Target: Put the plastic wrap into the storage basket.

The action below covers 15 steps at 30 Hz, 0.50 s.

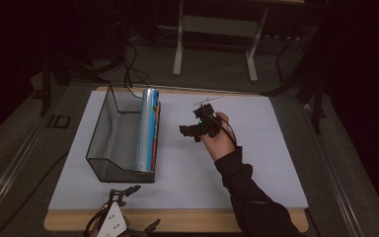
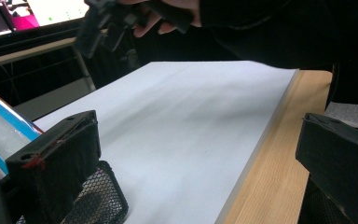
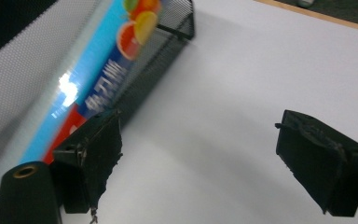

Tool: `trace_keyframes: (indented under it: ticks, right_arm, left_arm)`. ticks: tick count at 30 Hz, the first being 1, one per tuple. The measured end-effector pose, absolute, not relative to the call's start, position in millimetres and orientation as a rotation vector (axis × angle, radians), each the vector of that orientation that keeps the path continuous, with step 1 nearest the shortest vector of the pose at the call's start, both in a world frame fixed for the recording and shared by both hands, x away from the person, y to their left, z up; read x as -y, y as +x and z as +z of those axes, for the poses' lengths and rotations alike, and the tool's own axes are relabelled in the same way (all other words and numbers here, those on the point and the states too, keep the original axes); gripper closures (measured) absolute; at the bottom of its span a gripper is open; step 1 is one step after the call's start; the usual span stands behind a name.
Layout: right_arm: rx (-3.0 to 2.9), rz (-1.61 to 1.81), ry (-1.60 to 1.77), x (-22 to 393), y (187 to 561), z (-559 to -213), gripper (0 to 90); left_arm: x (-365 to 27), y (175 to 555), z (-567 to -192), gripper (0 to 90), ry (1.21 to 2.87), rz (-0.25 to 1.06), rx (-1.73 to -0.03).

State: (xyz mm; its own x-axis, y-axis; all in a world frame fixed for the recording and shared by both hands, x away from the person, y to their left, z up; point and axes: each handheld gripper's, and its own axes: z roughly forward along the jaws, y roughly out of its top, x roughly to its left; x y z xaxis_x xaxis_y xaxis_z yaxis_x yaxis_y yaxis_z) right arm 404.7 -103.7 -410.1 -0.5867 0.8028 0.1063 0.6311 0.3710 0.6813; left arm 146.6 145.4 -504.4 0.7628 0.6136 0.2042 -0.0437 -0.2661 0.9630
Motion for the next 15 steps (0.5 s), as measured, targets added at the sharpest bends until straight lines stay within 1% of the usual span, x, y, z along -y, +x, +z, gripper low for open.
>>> trace_keyframes:
  ticks: [6,9,14,15]
  right_arm:
    - [-2.387,1.012,1.242,134,389,-408,13.7]
    - [-2.378,1.023,1.234,142,384,-408,13.6]
    - [-2.373,1.030,1.228,158,375,-411,13.4]
    - [-2.383,1.009,1.211,169,368,-416,13.5]
  left_arm:
    - [-145,147,-505,0.5,1.743,0.671,-0.449]
    - [-144,148,-505,0.4,1.741,0.668,-0.452]
    - [-144,147,-505,0.4,1.744,0.671,-0.452]
    - [-144,148,-505,0.4,1.744,0.670,-0.452]
